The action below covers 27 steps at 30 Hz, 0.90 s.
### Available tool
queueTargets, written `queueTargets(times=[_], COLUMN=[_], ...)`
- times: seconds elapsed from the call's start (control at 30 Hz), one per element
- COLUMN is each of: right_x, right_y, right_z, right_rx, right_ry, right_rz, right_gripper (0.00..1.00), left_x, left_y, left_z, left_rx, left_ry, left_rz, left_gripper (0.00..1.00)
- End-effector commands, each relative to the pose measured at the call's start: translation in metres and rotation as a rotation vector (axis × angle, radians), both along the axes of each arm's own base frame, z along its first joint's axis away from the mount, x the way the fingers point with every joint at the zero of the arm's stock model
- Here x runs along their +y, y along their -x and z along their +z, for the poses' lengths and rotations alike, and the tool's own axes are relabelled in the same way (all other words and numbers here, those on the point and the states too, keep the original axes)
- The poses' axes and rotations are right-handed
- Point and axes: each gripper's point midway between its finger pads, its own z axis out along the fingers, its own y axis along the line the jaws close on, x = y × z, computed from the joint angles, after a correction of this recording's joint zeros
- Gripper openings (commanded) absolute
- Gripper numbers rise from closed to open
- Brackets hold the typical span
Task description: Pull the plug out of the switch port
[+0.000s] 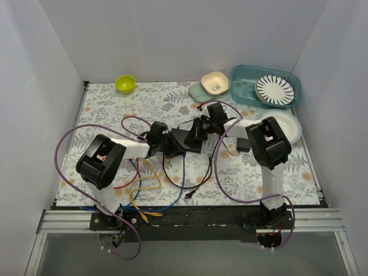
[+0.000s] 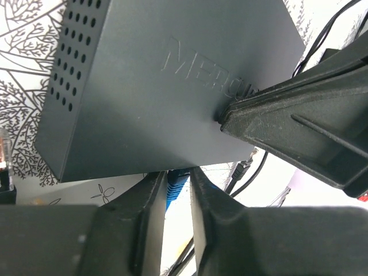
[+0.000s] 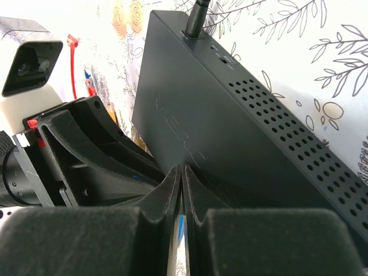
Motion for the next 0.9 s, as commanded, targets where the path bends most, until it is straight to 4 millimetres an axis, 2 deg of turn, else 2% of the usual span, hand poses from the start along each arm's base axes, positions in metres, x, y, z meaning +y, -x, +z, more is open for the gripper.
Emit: queueTargets(times=[0.0,0.1,0.13,0.2,0.33,0.6,0.8,0.87], right_x=[-0.039,-0.038,-0.038,-0.038,-0.038,-0.037,-0.037,-0.036], right_y=[0.020,0.019,0.019,0.020,0.019,0.016,0.012,0.009], right_z=[-0.072,-0.073,-0.073,-0.073,-0.074,-0.077,-0.080,-0.078], right_rx=[0.117,0.119,0.120,0.122,0.122,0.127,0.129,0.124], right_ry=[0.236,0.231,0.228,0.228,0.231,0.231,0.236,0.235], right_rz=[-0.048,-0.048,-0.047,-0.046,-0.045,-0.048,-0.052,-0.056], right_gripper=[0.12,0.12,0.12,0.12,0.12,0.12,0.12,0.12], left_x=[0.052,0.055,0.056,0.052,0.054,0.059,0.056,0.057], left_y=[0.026,0.033,0.037,0.035,0.045,0.074,0.086,0.083], left_z=[-0.065,-0.070,-0.073,-0.071,-0.074,-0.076,-0.061,-0.049], left_rx=[0.119,0.133,0.144,0.126,0.133,0.159,0.130,0.097], left_ry=[-0.250,-0.251,-0.254,-0.230,-0.220,-0.195,-0.148,-0.145], left_rz=[0.061,0.053,0.051,0.043,0.020,-0.015,-0.067,-0.063], left_gripper=[0.15,0.07,0.00,0.00,0.00,0.00,0.00,0.00])
